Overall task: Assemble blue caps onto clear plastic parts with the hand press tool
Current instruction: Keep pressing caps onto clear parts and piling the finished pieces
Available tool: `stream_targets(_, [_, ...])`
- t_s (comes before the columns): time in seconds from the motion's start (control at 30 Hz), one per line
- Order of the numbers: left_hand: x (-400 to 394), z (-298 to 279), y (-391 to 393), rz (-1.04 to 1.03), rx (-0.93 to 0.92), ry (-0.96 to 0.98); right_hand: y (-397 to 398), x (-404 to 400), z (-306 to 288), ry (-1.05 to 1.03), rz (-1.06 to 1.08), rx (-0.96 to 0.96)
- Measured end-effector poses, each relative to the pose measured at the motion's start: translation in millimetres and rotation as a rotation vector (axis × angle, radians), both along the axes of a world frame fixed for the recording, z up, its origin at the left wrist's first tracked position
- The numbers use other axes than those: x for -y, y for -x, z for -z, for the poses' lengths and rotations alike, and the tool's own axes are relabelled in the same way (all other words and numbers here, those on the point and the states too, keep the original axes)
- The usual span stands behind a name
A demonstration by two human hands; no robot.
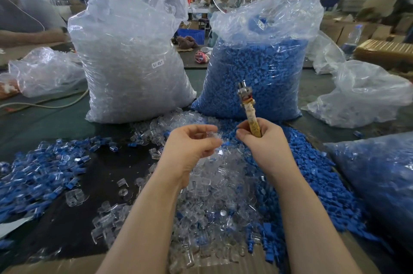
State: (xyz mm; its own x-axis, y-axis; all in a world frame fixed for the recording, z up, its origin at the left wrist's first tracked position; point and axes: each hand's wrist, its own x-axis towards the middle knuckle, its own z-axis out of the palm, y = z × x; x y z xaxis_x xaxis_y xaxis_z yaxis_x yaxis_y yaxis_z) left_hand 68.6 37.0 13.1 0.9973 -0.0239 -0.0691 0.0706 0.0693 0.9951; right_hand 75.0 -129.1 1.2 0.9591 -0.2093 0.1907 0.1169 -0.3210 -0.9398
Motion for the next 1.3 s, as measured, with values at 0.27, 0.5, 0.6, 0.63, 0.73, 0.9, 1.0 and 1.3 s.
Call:
stream_targets(0.27, [2.6, -2.3, -0.6, -0.125, 0.021, 0.133, 3.7, -17.9, -5.9, -0.102, -0.059, 0.152])
stream_targets(0.5, [5.3, -4.2, 1.1, -0.155, 0.033, 0.171, 5.3, -24.4, -3.8, -0.062, -0.080, 0.222])
stream_targets(0.6, [7.3, -5.0, 2.3, -0.169, 0.049, 0.130, 5.6, -24.7, -3.6, -0.044, -0.081, 0.248])
stream_targets(0.63, [8.0, -5.4, 2.6, -0.172, 0.054, 0.122, 5.5, -25.0, -3.5, -0.039, -0.080, 0.257])
stream_targets(0.73, [9.3, -6.9, 3.5, -0.174, 0.064, 0.127, 5.4, -26.5, -1.7, -0.018, -0.067, 0.269])
stream_targets(0.9, [9.6, -9.2, 5.9, -0.171, 0.076, 0.149, 4.5, -26.6, 1.3, -0.017, -0.047, 0.271])
stream_targets(1.0, [9.9, -10.4, 6.5, -0.183, 0.085, 0.145, 4.4, -27.5, 1.6, -0.018, -0.042, 0.271])
stream_targets(1.3, [13.3, -12.5, 8.9, -0.208, 0.124, 0.136, 6.4, -31.2, 0.2, -0.061, -0.043, 0.269])
